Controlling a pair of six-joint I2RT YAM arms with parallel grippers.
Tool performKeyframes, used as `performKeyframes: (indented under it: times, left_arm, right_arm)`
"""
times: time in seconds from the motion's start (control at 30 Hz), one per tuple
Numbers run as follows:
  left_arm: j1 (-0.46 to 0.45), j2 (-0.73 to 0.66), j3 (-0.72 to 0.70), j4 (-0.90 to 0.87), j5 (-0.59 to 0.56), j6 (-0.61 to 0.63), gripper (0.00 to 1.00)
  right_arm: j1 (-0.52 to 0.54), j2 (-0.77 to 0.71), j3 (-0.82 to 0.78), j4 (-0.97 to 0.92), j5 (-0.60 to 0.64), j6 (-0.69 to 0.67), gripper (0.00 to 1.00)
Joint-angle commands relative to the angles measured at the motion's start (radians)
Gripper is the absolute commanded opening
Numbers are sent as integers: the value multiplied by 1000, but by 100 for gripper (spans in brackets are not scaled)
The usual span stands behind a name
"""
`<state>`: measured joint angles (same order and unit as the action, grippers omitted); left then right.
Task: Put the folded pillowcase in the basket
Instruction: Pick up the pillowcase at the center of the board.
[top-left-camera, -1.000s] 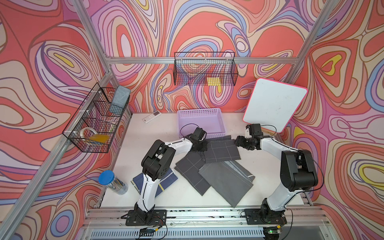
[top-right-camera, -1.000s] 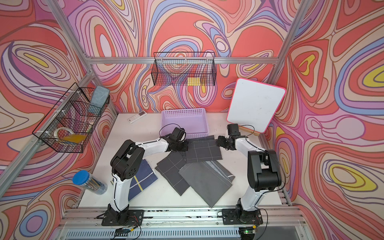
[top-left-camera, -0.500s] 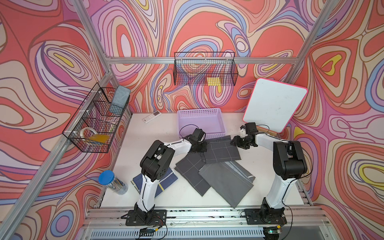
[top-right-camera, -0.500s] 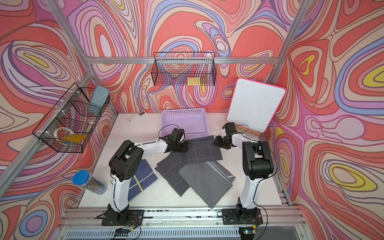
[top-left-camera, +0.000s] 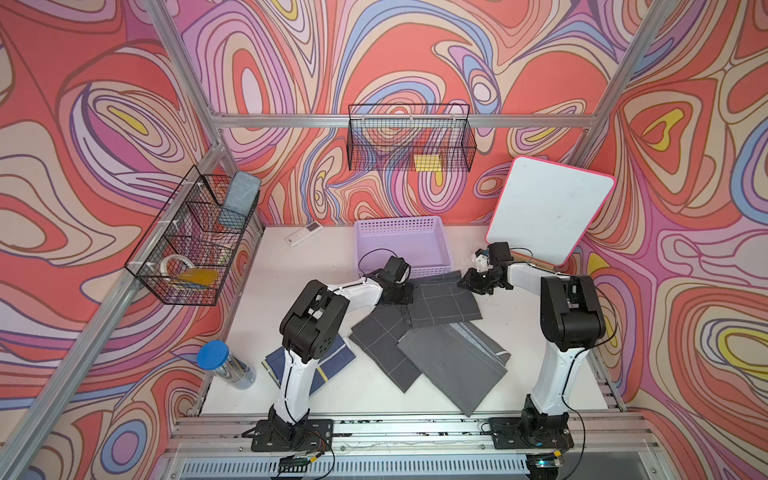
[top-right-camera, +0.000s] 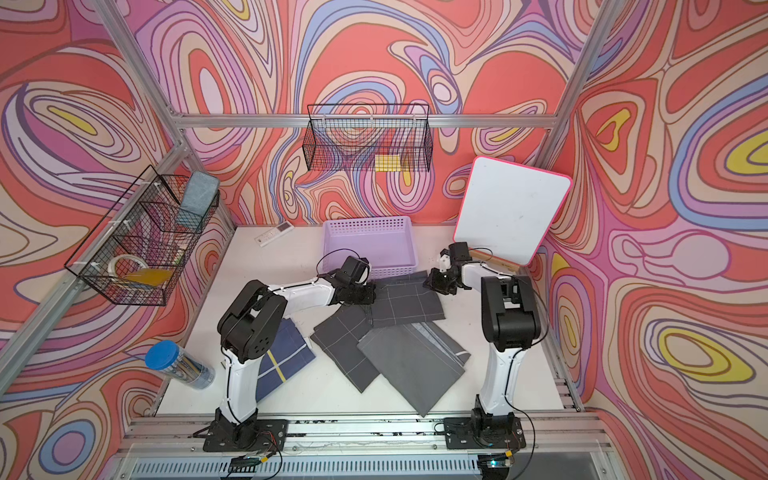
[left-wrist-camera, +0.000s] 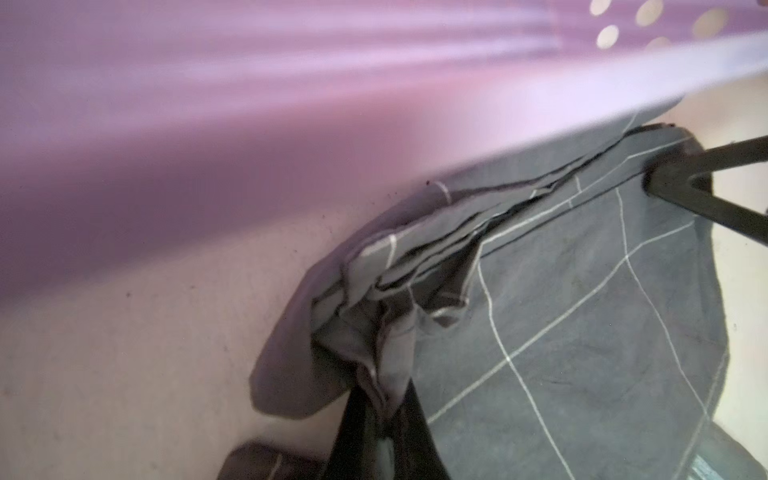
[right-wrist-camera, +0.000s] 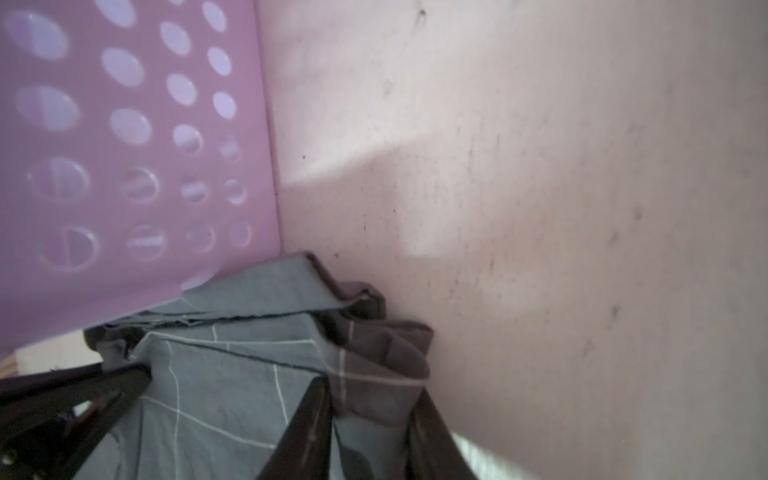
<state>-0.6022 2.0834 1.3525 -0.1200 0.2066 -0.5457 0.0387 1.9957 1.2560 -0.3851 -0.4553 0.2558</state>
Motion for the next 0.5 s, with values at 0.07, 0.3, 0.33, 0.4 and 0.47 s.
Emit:
performKeyframes:
  times: [0.07, 0.3, 0.33, 0.4, 0.47]
  left_arm:
    - [-3, -3, -16, -24, 33, 16, 0]
    - [-2, -53, -57, 26, 51, 10, 0]
    - [-3, -70, -72, 39, 53, 7, 0]
    - [-3, -103, -96, 60, 60, 4, 0]
    - [-3, -128, -111, 74, 71, -1, 0]
  right_arm:
    - [0, 20, -23, -31, -55, 5, 4]
    - [1, -82, -89, 44, -58, 27, 0]
    - [1, -112, -103, 56, -47, 31, 0]
    - [0, -163, -131, 70, -36, 38, 0]
    - [0, -211, -154, 77, -27, 46, 0]
